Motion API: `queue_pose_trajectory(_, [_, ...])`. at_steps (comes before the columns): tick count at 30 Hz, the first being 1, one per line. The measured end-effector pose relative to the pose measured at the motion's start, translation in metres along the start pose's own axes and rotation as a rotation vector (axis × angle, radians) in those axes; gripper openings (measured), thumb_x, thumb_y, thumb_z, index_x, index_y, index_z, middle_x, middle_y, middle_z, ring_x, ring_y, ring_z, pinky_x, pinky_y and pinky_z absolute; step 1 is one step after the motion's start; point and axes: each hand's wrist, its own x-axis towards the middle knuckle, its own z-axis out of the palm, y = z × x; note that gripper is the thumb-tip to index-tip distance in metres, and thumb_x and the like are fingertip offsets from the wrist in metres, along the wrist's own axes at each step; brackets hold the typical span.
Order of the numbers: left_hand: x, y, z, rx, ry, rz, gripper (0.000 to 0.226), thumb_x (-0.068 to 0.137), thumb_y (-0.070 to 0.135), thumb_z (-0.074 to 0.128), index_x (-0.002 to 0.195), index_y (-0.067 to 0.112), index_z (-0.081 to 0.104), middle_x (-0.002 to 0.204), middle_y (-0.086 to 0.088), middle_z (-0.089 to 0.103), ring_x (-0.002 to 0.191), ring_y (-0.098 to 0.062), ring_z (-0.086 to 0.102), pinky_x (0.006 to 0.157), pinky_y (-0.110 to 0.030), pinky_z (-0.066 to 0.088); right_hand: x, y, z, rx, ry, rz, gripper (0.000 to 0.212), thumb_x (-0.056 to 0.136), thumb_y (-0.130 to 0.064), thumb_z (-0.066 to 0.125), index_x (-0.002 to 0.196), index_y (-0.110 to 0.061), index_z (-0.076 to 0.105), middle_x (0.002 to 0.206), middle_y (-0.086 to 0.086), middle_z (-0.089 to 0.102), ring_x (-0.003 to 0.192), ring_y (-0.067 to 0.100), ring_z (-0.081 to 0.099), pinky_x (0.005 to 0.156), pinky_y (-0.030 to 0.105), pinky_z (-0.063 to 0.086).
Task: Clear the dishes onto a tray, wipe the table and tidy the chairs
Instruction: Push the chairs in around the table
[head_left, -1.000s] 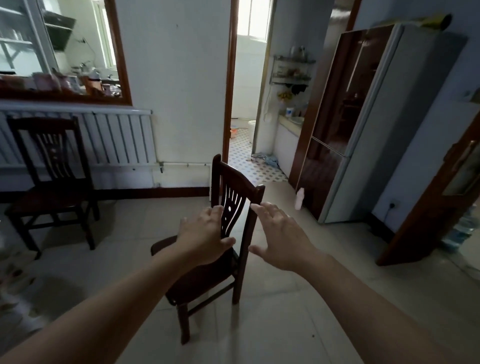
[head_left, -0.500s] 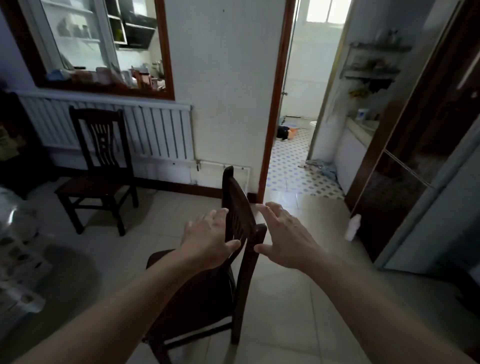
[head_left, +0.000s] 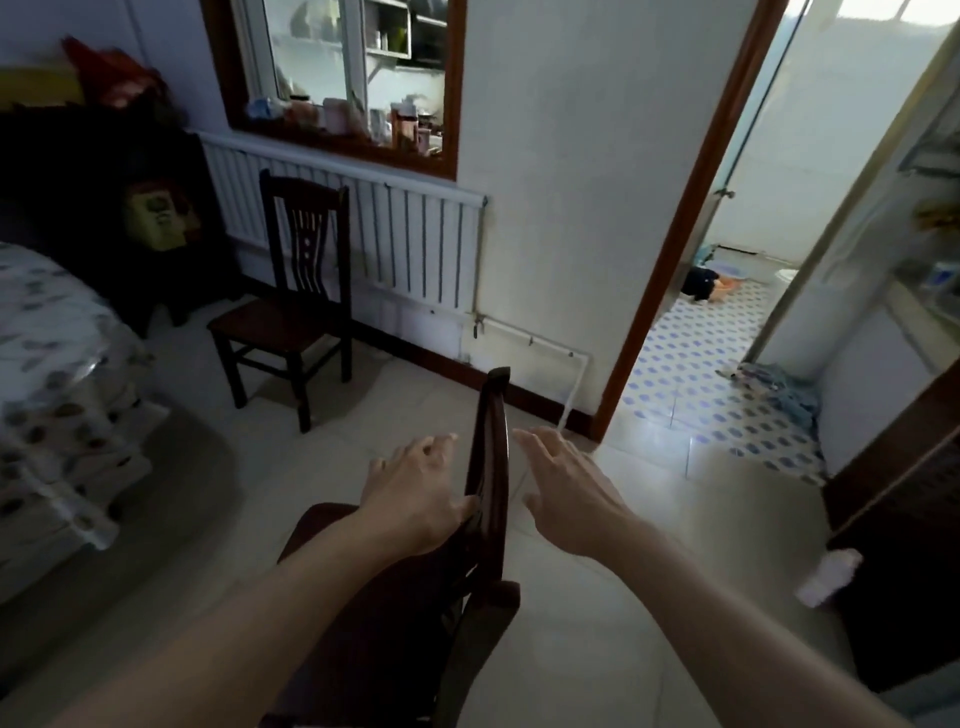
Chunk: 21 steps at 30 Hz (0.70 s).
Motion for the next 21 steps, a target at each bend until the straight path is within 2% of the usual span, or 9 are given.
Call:
queue_pose_trajectory(6, [0.045, 0.017, 0.019, -0.016, 0.003, -0.103, 0.076, 0.090, 0.052, 0.049, 0.151, 0.022, 0.014, 0.155, -0.002, 0.025, 0.142, -0.021, 0.025, 0.114, -0.042, 0.018, 0.058, 0.037, 0.012, -0.030, -0.113, -0.122, 0.069, 0.087, -0.004, 0.050, 0.147, -0.019, 0.020, 0.146, 0.004, 0.030, 0.131, 0.023, 0.036, 0.109, 0.035, 0.033])
queue_pose_trajectory(10, [0.073, 0.022, 0.036, -0.031, 0.021, -0.236, 0.073, 0.089, 0.052, 0.051, 0.147, 0.021, 0.020, 0.148, -0.003, 0.035, 0.135, -0.023, 0.034, 0.111, -0.042, 0.025, 0.105, 0.059, 0.021, -0.047, -0.202, -0.304, 0.073, 0.086, -0.002, 0.051, 0.148, -0.019, 0.018, 0.150, 0.004, 0.025, 0.135, 0.024, 0.032, 0.109, 0.034, 0.032])
queue_pose_trajectory(16, [0.095, 0.044, 0.070, -0.124, 0.034, -0.504, 0.079, 0.087, 0.055, 0.053, 0.148, 0.018, 0.018, 0.152, -0.005, 0.031, 0.136, -0.024, 0.033, 0.110, -0.041, 0.029, 0.157, 0.095, 0.039, -0.076, -0.321, -0.614, 0.085, 0.079, -0.012, 0.064, 0.149, -0.020, 0.016, 0.148, 0.003, 0.025, 0.136, 0.023, 0.030, 0.114, 0.034, 0.026])
queue_pose_trajectory(21, [0.099, 0.074, 0.102, -0.103, 0.041, -0.730, 0.074, 0.083, 0.056, 0.057, 0.141, 0.019, 0.029, 0.141, -0.004, 0.044, 0.128, -0.025, 0.042, 0.104, -0.043, 0.033, 0.178, 0.119, 0.054, -0.156, -0.360, -0.838, 0.084, 0.079, -0.023, 0.067, 0.148, -0.019, 0.018, 0.149, 0.004, 0.025, 0.139, 0.023, 0.025, 0.118, 0.038, 0.012])
